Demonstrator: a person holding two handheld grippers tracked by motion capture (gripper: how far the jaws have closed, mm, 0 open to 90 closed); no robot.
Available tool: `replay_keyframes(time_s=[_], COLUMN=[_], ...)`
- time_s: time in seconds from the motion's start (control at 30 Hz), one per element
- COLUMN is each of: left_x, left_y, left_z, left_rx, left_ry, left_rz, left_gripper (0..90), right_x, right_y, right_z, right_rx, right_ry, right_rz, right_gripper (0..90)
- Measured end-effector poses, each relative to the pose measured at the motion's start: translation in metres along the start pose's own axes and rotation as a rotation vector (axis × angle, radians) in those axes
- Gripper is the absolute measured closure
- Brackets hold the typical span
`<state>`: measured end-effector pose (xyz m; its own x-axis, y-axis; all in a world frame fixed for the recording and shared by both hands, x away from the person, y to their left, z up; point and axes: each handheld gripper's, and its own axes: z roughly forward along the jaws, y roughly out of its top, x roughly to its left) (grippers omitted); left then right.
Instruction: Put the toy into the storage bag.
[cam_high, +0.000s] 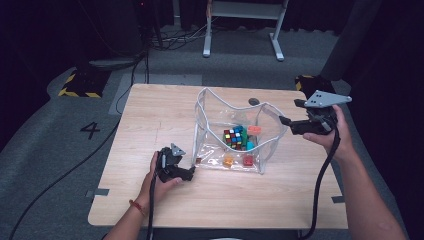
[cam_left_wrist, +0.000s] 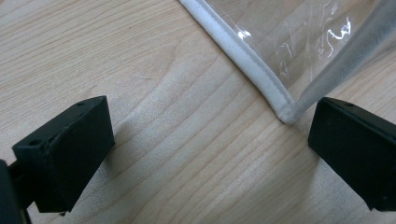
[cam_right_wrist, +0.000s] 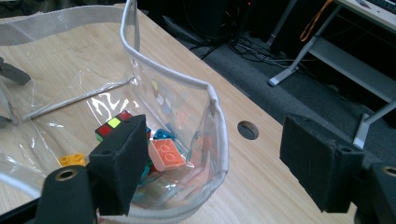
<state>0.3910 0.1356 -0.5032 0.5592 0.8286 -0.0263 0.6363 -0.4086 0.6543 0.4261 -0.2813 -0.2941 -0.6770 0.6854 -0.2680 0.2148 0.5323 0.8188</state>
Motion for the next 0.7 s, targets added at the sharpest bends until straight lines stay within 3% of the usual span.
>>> replay_keyframes(time_s=[0.13,0.3,0.7], left_x=[0.0,0.0,0.0], left_y=[0.0,0.0,0.0], left_z=[0.0,0.0,0.0], left_rx=[0.0,0.0,0.0], left_ry=[0.0,0.001,0.001], left_rz=[0.0,0.0,0.0], left_gripper=[0.4,0.4,0.4], right_x=[0.002,0.005,0.016], right_y=[-0.008,-0.018,-0.048], right_z=[-0.005,-0.011,-0.021], right_rx=[-0.007,-0.008,-0.029], right_ry=[-0.004,-0.007,0.003], right_rz=[0.019,0.007,0.061], right_gripper=[24.3,24.2,24.3])
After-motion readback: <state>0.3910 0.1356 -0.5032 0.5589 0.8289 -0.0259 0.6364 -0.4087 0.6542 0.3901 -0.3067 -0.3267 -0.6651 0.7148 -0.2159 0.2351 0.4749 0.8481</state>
